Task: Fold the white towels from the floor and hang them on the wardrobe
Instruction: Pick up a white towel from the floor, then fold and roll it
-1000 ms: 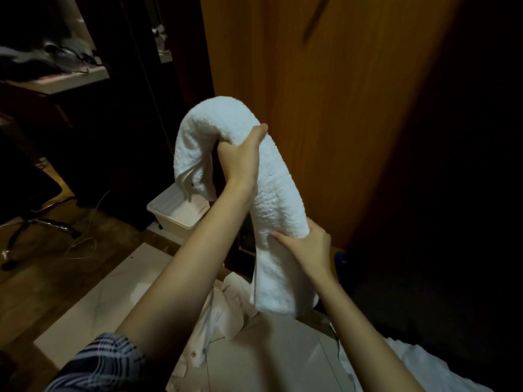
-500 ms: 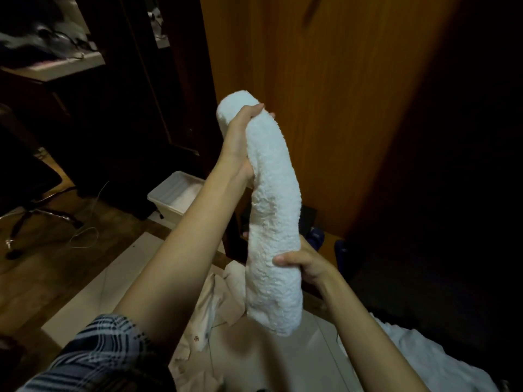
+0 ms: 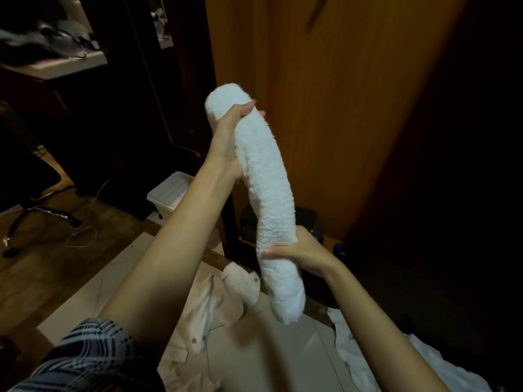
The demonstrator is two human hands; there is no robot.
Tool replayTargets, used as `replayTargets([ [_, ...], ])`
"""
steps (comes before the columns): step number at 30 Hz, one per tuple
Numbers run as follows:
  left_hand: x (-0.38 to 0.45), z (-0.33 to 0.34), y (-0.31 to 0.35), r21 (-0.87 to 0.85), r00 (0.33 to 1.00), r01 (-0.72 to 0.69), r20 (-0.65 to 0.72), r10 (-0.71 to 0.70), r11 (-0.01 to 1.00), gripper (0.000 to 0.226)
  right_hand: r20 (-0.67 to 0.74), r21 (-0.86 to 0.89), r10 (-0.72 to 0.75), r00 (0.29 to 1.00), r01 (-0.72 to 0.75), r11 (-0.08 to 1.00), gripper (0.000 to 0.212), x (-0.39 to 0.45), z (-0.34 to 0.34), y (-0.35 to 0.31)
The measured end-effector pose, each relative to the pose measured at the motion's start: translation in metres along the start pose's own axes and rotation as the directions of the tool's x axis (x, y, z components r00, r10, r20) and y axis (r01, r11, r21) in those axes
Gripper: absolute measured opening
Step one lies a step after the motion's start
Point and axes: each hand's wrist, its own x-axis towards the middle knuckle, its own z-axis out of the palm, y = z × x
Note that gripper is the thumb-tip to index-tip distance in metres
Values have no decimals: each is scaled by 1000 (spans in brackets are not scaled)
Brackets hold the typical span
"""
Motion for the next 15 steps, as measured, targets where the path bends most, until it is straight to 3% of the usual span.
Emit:
replayTargets([
  [3, 8, -13, 5, 16, 999, -10, -35, 10, 1000, 10, -51, -51, -12, 999, 9, 999, 61, -3, -14, -6],
  [10, 22, -36, 10, -179, 999, -27, 26, 32, 983, 32, 97, -227, 52, 994, -28, 973, 49, -5, -51, -41],
  [13, 27, -35, 11, -225, 999, -24, 39, 34, 974, 34, 115, -391, 91, 989, -40, 920, 55, 0, -58, -64],
  [15, 31, -29, 13, -297, 999, -30, 29, 41, 954, 34, 146, -364, 82, 986, -24, 931, 64, 5, -54, -78],
])
